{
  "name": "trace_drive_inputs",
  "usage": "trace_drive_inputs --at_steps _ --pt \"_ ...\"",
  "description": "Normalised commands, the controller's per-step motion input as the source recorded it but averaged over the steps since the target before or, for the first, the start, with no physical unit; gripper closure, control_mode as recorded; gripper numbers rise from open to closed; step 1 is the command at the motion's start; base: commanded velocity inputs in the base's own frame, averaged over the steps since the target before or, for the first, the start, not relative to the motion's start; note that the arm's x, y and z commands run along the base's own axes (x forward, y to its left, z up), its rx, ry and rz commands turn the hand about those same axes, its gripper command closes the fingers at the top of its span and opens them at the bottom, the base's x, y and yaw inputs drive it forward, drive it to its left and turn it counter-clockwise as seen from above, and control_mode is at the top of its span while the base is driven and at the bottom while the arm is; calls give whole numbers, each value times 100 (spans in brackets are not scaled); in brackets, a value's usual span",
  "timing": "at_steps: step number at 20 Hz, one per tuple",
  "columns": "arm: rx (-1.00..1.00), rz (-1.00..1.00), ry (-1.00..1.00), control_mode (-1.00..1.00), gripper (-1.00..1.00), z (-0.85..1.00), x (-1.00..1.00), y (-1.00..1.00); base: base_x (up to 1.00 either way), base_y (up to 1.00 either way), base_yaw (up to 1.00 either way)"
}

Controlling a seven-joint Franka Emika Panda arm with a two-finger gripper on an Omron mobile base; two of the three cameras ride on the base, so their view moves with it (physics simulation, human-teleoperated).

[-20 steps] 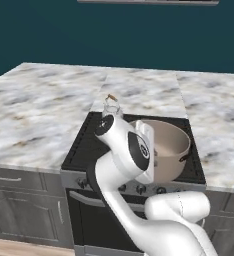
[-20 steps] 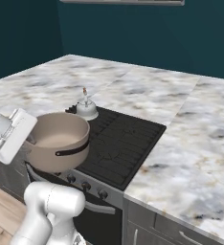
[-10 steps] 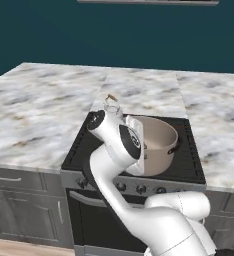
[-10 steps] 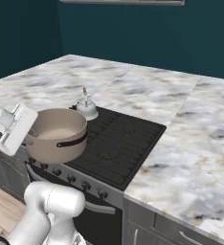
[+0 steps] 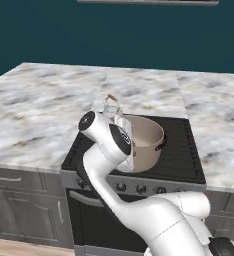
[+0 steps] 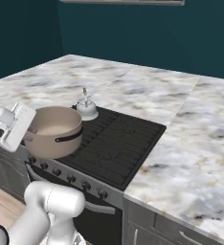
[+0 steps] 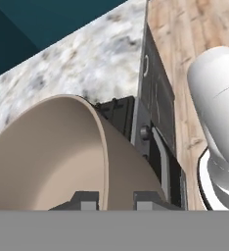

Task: Pick the kettle from the cabinet and place it on a stove burner. Then pick the pot from the counter and place it on another stove burner. Finally, turn both burners on.

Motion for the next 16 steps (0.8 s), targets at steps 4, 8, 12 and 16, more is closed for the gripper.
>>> trace_drive_inputs --at_steps 4,8,12,16 --pt "0 7 -5 -100 100 -14 15 29 0 0 0" --pt "0 10 0 -100 100 -9 2 30 0 0 0" --pt "0 9 0 -100 100 -17 16 27 0 0 0" --pt "0 8 0 -100 100 -16 25 18 0 0 0"
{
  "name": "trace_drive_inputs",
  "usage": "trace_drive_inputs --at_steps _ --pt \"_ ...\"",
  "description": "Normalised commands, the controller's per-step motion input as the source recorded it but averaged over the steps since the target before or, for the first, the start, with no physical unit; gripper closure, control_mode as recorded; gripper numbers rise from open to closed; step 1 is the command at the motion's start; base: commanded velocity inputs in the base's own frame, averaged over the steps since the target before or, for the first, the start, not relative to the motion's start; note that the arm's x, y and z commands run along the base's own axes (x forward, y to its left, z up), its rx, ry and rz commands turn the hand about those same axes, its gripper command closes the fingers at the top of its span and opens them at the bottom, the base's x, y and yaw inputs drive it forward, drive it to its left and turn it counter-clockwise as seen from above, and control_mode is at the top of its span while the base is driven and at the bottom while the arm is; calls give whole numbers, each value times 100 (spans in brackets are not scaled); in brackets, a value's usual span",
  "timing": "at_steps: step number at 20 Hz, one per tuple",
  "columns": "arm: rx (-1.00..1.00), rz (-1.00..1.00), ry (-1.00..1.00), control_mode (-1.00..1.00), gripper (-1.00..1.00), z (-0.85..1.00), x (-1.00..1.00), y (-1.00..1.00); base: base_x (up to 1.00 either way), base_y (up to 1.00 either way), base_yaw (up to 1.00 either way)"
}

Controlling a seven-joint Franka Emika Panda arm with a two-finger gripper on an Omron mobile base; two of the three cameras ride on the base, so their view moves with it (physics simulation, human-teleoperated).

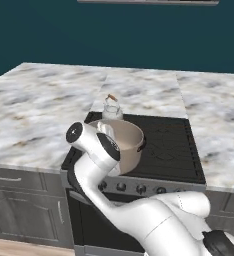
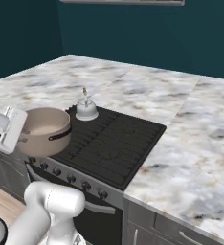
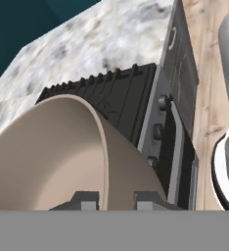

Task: Pick the kettle from the cabinet and place it on a stove burner. Then pick the pot from the counter and place it on another stove burner. Finally, turn both burners on.

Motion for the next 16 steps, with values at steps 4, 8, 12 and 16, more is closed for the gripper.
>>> trace_drive_inputs --at_steps 4,8,12,16 --pt "0 5 0 -100 100 -8 40 3 0 0 0" --pt "0 3 0 -100 100 -3 35 1 0 0 0" --pt "0 1 0 -100 100 -2 35 0 0 0 0" --pt "0 1 0 -100 100 -10 31 3 0 0 0"
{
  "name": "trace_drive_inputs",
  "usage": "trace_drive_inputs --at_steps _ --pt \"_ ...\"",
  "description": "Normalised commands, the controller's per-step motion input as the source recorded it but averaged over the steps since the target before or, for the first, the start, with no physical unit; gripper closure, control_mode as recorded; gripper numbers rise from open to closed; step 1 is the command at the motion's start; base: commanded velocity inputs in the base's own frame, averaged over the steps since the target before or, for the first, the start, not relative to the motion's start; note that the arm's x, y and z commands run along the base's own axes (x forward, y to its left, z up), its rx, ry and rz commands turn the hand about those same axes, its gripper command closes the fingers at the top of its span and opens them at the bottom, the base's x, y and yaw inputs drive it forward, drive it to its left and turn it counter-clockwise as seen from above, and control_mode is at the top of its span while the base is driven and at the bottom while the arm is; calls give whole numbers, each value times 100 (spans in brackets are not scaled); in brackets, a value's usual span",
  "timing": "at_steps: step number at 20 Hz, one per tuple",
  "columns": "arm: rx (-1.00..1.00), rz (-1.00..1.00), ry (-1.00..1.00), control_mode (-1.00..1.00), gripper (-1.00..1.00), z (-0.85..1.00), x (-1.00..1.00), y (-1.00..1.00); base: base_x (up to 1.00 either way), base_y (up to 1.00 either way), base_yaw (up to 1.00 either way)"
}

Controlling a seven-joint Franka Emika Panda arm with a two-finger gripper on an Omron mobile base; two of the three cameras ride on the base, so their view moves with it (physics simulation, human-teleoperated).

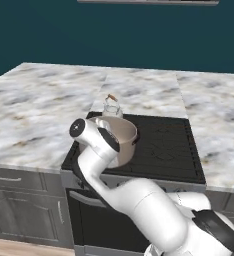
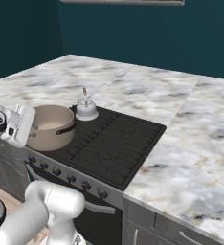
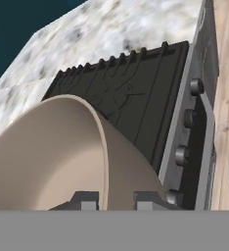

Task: Pick the kettle from the cabinet and place it on a stove burner. Then pick the pot from the counter and place it on another stove burner. Finally, turn both burners on.

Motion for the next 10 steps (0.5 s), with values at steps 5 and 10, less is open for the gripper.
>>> trace_drive_inputs --at_steps 5,10 --pt "0 1 0 -100 100 -6 28 1 0 0 0" --pt "0 0 0 -100 100 -5 26 0 0 0 0"
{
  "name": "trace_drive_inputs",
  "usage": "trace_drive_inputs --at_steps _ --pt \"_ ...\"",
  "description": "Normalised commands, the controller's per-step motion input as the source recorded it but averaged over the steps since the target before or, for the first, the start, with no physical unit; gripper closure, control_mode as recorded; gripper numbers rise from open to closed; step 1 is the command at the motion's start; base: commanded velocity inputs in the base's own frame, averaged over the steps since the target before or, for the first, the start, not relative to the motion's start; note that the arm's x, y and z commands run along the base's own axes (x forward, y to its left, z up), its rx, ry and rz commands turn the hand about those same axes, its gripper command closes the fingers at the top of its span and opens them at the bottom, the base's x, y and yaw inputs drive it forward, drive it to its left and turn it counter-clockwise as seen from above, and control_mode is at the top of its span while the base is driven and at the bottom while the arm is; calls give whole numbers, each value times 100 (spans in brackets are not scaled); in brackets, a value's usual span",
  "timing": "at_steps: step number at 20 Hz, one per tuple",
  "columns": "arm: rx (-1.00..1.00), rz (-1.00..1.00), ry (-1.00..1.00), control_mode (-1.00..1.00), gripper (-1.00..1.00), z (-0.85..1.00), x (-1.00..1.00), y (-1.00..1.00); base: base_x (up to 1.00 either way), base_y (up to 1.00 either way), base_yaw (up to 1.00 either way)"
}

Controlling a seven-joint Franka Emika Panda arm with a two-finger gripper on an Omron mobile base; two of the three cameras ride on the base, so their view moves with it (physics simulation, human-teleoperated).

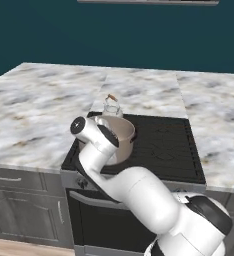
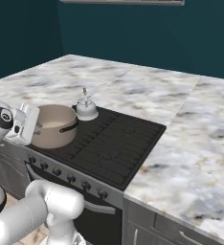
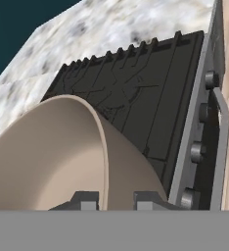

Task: Pick the kettle from the cabinet and place it on a stove burner. Then pick the pot from the counter and place it on another stove burner. Finally, turn both burners on.

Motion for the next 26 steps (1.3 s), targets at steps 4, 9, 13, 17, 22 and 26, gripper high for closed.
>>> trace_drive_inputs --at_steps 4,9,13,17,22,26 --pt "0 0 0 -100 100 -5 22 0 0 0 0" --pt "0 0 0 -100 100 -9 13 1 0 0 0" --pt "0 0 0 -100 100 -10 11 3 0 0 0" --pt "0 0 0 -100 100 -11 13 3 0 0 0" --pt "0 0 0 -100 100 -14 17 1 0 0 0" --pt "0 0 0 -100 100 -10 7 2 0 0 0"
